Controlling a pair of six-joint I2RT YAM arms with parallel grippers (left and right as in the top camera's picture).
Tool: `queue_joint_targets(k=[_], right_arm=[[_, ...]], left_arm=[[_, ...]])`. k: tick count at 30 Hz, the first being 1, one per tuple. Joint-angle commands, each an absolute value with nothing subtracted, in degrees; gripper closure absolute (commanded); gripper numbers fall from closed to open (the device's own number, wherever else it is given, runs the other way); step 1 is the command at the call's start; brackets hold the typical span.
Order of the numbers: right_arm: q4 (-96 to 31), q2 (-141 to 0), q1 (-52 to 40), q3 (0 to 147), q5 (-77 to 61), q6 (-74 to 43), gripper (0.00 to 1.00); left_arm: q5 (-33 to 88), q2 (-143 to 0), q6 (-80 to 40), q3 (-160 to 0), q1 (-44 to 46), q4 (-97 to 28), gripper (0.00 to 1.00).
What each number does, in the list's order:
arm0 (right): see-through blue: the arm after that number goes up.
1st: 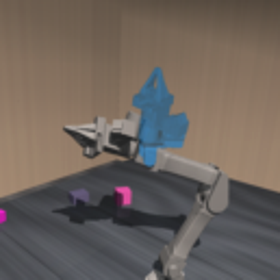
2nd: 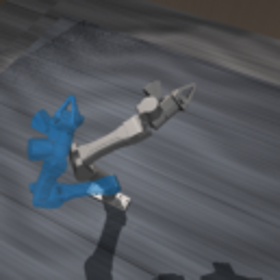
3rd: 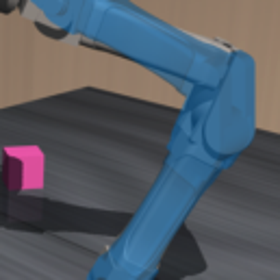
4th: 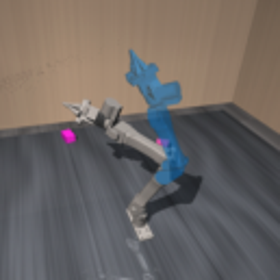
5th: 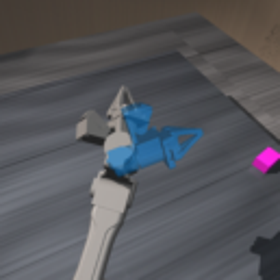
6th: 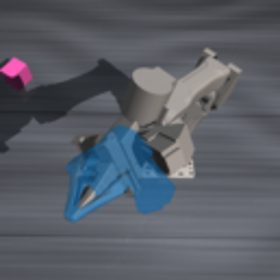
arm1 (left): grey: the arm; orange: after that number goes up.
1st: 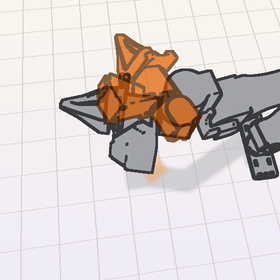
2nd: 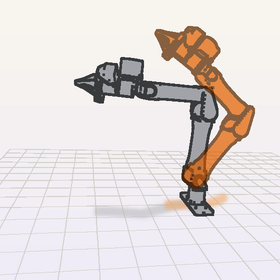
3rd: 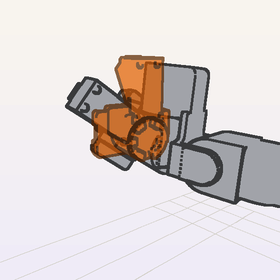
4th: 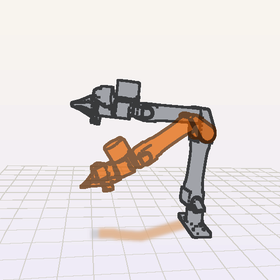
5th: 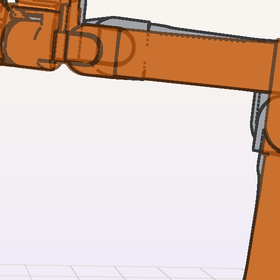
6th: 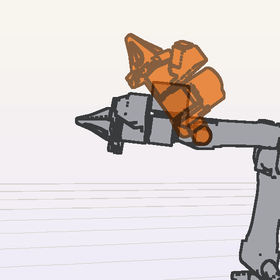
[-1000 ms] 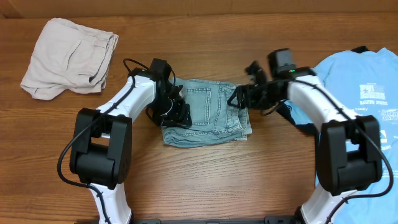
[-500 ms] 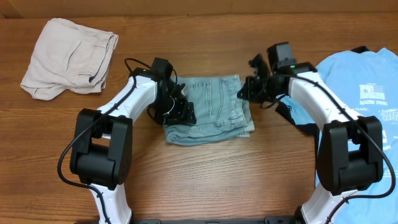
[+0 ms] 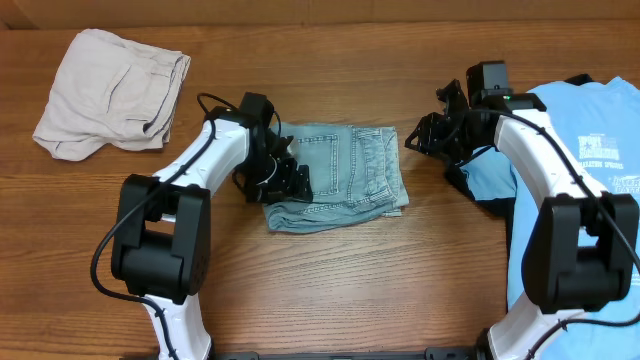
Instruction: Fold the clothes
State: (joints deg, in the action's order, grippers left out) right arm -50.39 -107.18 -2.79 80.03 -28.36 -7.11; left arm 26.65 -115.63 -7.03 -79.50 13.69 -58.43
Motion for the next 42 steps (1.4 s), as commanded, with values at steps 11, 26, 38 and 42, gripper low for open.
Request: queue_joint_targets(k=[11, 26, 38, 42], right_arm=[[-51.6, -105.2, -15.4, 75.0, -22.4, -0.4, 0.88], [-46.5, -112.6, -13.8, 68.7, -15.5, -13.8, 0.87], [-45.8, -112.6, -13.8, 68.7, -15.5, -13.8, 0.87], [-45.4, -112.6, -13.8, 68.7, -15.6, -13.8, 0.87]], left_arm=[[24.1, -116.6, -6.6, -92.5, 12.6, -66.5, 0.82], [12.6, -116.6, -9.5, -84.9, 11.6, -60.8, 0.0], [27.6, -116.6, -9.2, -72.8, 5.2, -47.7, 0.0], [30.0, -116.6, -9.5, -70.5, 5.6, -47.5, 0.0]])
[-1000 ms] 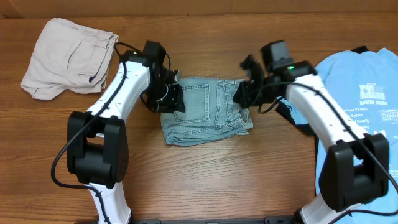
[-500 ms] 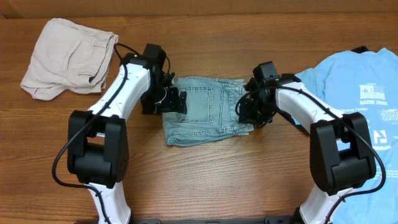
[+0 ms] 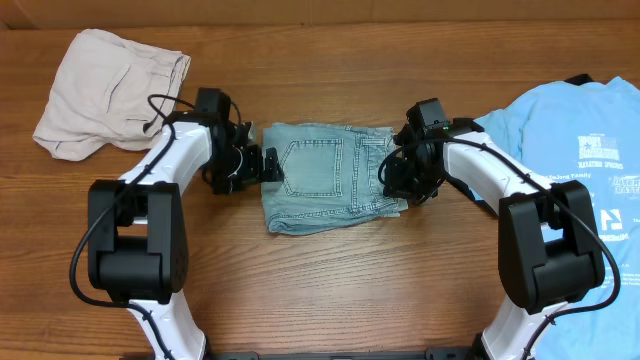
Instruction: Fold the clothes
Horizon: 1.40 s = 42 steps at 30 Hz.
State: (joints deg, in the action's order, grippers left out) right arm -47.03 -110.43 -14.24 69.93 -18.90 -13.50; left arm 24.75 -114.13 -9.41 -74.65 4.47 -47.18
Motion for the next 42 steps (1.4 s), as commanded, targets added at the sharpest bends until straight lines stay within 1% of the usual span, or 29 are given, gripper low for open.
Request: queue_joint_targets(k=[1, 5, 9, 11, 16, 18, 22, 25, 28, 30, 31, 33, 34, 35, 37, 38, 40, 42], right_arm=[[-45.4, -112.6, -13.8, 68.7, -15.6, -13.8, 0.87], [-45.3, -112.6, -13.8, 68.7, -16.2, -13.8, 0.87], [-45.2, -112.6, -13.8, 68.7, -16.8, -13.8, 0.87], [-45.2, -112.6, -13.8, 68.7, -16.8, -13.8, 0.87], [-45.2, -112.6, -13.8, 68.7, -16.8, -13.8, 0.87], [-45.2, -112.6, -13.8, 68.7, -16.8, -13.8, 0.87], [-45.3, -112.6, -13.8, 68.7, -16.8, -13.8, 0.87], [-45.5, -112.6, -13.8, 68.7, -16.8, -13.8, 0.87], [-45.5, -112.6, -13.8, 68.7, -16.8, -13.8, 0.87], [-45.5, -112.6, -13.8, 68.7, -16.8, -13.8, 0.87], [-45.5, -112.6, -13.8, 68.7, -16.8, -13.8, 0.87], [-45.7, -112.6, -13.8, 68.7, -17.2, -13.8, 0.87], [-45.9, -112.6, -13.8, 68.7, -17.8, -13.6, 0.86], [-46.2, -112.5, -13.8, 68.8, -18.7, -13.4, 0.84], [-48.1, -112.4, -13.8, 69.6, -20.0, -12.0, 0.83], [-49.4, -112.1, -13.8, 70.5, -20.3, -11.5, 0.83], [-52.2, -110.8, -13.8, 72.4, -20.2, -9.8, 0.83], [-54.3, -108.6, -13.8, 74.4, -20.2, -8.5, 0.82]], left_arm=[[30.1, -116.6, -10.2, -70.1, 5.8, -47.4, 0.0], [31.2, -117.0, -13.4, -68.9, 6.7, -46.9, 0.0], [38.0, -119.2, -18.9, -68.9, 6.7, -45.5, 0.0], [39.0, -121.0, -20.6, -68.9, 6.7, -44.2, 0.0], [45.2, -125.0, -20.9, -70.1, 5.7, -41.6, 0.0], [47.1, -125.6, -20.8, -71.2, 5.1, -39.2, 0.02], [47.4, -125.6, -22.3, -72.5, 4.9, -35.8, 0.1], [45.7, -125.6, -22.3, -72.8, 4.6, -35.2, 0.2], [45.5, -125.6, -22.3, -72.9, 3.9, -35.0, 0.26], [45.4, -125.6, -22.0, -72.9, 3.7, -35.0, 0.27], [45.0, -125.6, -21.5, -72.9, 3.6, -35.0, 0.26], [41.8, -125.6, -21.2, -72.9, 3.4, -34.6, 0.26], [39.9, -125.6, -21.2, -73.1, 3.1, -34.1, 0.36], [38.2, -125.6, -21.2, -73.4, 2.8, -33.3, 0.59], [37.5, -125.6, -21.6, -74.5, 1.7, -31.3, 0.91], [38.2, -125.6, -22.8, -76.0, 0.7, -31.2, 0.96], [41.8, -125.6, -23.3, -79.5, -1.1, -32.3, 0.96], [43.8, -125.6, -22.7, -84.5, -3.0, -36.6, 0.96]])
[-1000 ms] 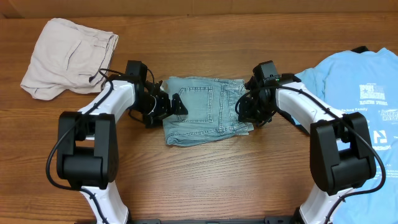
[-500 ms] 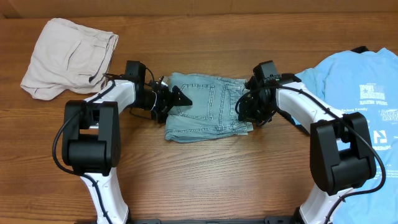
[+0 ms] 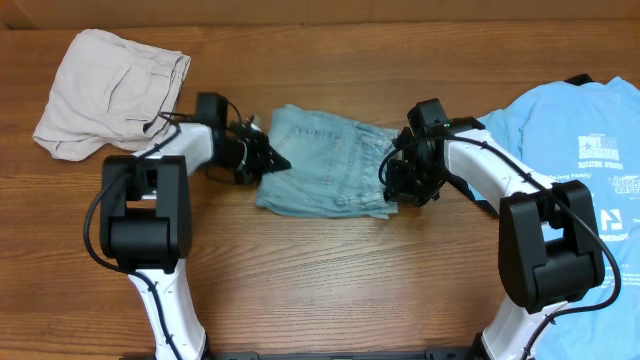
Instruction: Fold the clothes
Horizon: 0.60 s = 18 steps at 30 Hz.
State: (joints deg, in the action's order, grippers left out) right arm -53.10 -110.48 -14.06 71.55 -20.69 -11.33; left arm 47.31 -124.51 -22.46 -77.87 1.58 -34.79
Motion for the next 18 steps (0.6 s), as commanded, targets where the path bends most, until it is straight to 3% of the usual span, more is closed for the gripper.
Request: queue_joint_targets(k=[1, 7, 9, 12, 14, 16, 17, 18], right_arm=[[-55.0, -107.5, -13.8, 75.3, -20.2, -8.5, 0.81], [-55.9, -101.8, -13.8, 78.1, -20.7, -8.6, 0.75], [-55.2, -101.1, -13.8, 78.1, -20.7, -8.6, 0.78], [-54.2, -101.2, -13.9, 78.1, -20.7, -8.6, 0.82], [-53.5, -101.2, -13.9, 78.1, -20.7, -8.5, 0.82], [-53.2, -101.2, -13.9, 78.1, -20.7, -8.6, 0.82], [-53.2, -101.2, -13.9, 78.1, -20.7, -8.6, 0.82], [-53.2, -101.2, -13.9, 78.1, -20.7, -8.6, 0.82]], left_arm=[[43.8, -125.6, -21.9, -87.2, -3.8, -40.0, 0.95], [43.4, -125.6, -7.6, -102.5, -6.0, -68.8, 0.69], [41.9, -125.6, -1.5, -104.8, -5.6, -76.9, 0.61], [34.4, -125.6, 0.9, -104.5, -4.3, -82.0, 0.61], [28.1, -125.6, 0.4, -103.6, -3.4, -81.6, 0.87], [24.1, -125.6, -0.5, -103.0, -2.8, -80.7, 0.89], [23.1, -125.6, -1.0, -102.9, -2.6, -80.5, 0.77], [22.3, -125.6, -2.0, -102.9, -2.6, -80.6, 0.52]])
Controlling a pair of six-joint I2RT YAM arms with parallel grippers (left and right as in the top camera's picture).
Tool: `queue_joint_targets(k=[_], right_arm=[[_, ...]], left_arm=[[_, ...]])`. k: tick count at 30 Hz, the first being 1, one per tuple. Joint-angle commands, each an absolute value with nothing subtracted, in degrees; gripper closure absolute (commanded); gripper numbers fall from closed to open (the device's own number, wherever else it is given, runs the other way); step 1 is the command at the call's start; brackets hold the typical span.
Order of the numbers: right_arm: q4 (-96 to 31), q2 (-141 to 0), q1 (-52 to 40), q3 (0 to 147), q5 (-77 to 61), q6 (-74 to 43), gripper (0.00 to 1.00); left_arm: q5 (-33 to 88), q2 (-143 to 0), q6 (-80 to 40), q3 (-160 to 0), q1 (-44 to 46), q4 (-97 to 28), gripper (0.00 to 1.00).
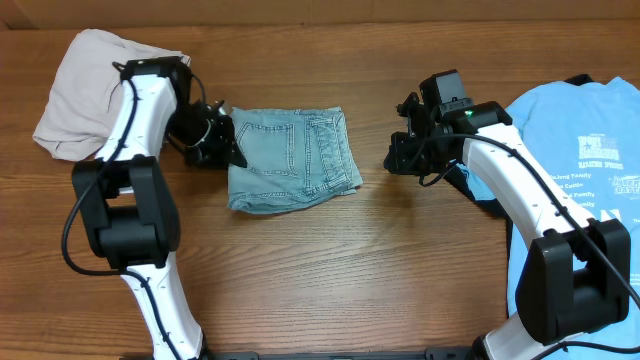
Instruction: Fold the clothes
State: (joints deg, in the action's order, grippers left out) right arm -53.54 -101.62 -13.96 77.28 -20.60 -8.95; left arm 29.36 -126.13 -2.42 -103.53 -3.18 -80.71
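Folded light-blue denim shorts [292,160] lie on the table left of centre. My left gripper [228,152] is at their left edge and looks shut on the cloth there. My right gripper [398,150] hangs to the right of the shorts, clear of them by a hand's width, with its fingers spread and nothing between them. A crumpled beige garment [85,85] lies at the far left. A light-blue printed T-shirt [585,150] is spread out at the right edge.
The wooden table [350,270] runs to its back edge along the top of the view. The left arm reaches over the beige garment. The right arm crosses the T-shirt's left sleeve, with a dark piece of cloth [462,180] under it.
The denim shorts have shifted left with my left gripper at their left edge. My right gripper has left their right edge and now stands apart to the right, open.
First my left gripper was on the folded shorts' left side and the right one was back by the T-shirt. Then both grippers were at the shorts' two ends. By now the shorts lie further left and only the left gripper is on them.
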Motion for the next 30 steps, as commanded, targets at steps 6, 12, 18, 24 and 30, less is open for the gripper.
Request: queue_joint_targets(k=[6, 12, 18, 24, 30], right_arm=[[-51.1, -101.2, -13.9, 78.1, -23.8, -6.8, 0.78], [-44.9, -102.3, -16.2, 78.0, -28.4, -4.1, 0.83], [-40.3, -107.4, -21.1, 78.0, -28.4, -4.2, 0.84], [-37.4, -113.6, -24.8, 78.0, -28.3, -2.7, 0.8], [-39.0, -121.0, -25.2, 78.0, -18.4, -8.0, 0.96]], left_arm=[[20.3, -125.6, -4.1, -102.9, -5.4, -81.6, 0.0], [36.9, -125.6, 2.3, -102.9, -10.5, -84.1, 0.66], [36.6, -122.9, 7.7, -102.9, -9.0, -86.6, 0.76], [35.4, -117.7, 3.4, -102.9, -6.1, -85.8, 0.6], [33.2, -117.0, 2.1, -102.0, -3.6, -86.4, 0.56]])
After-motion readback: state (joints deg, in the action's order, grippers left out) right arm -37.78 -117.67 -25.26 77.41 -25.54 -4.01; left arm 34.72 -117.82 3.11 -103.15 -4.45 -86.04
